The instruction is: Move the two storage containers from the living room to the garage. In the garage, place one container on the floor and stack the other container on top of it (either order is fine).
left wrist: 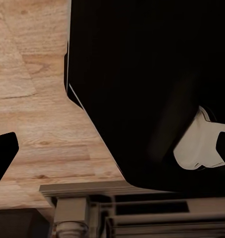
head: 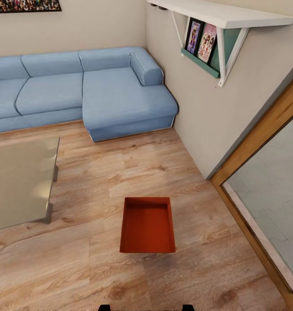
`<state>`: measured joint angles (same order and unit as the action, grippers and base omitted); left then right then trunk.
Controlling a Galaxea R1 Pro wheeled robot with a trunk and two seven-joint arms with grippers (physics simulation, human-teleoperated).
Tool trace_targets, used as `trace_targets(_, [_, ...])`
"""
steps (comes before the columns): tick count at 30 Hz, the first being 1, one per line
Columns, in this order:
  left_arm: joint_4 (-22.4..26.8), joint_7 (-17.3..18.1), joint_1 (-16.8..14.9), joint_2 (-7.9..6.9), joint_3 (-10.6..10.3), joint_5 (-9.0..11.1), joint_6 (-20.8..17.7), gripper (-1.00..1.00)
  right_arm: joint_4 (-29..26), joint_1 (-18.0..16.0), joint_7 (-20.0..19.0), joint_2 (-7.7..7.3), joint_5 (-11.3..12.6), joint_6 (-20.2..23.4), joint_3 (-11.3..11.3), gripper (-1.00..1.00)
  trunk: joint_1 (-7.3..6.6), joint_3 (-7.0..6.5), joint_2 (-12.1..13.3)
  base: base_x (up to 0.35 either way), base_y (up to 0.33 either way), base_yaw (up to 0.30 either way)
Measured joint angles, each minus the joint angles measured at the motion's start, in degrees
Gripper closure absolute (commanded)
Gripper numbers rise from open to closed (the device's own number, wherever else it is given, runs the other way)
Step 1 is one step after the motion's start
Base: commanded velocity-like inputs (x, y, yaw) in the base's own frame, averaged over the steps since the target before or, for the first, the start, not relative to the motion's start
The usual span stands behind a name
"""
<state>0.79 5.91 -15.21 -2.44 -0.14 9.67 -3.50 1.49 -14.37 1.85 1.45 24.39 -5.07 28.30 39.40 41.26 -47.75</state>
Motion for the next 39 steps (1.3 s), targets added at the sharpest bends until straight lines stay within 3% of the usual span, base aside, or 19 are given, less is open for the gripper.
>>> trace_targets(39, [0.0,0.02,0.0,0.0,0.0,0.0,0.0,-1.0,0.01,0.0,-0.36,0.05,0.01,0.17,-0.04,-1.0,0.0,0.49,0.0,0.0,0.0,0.0])
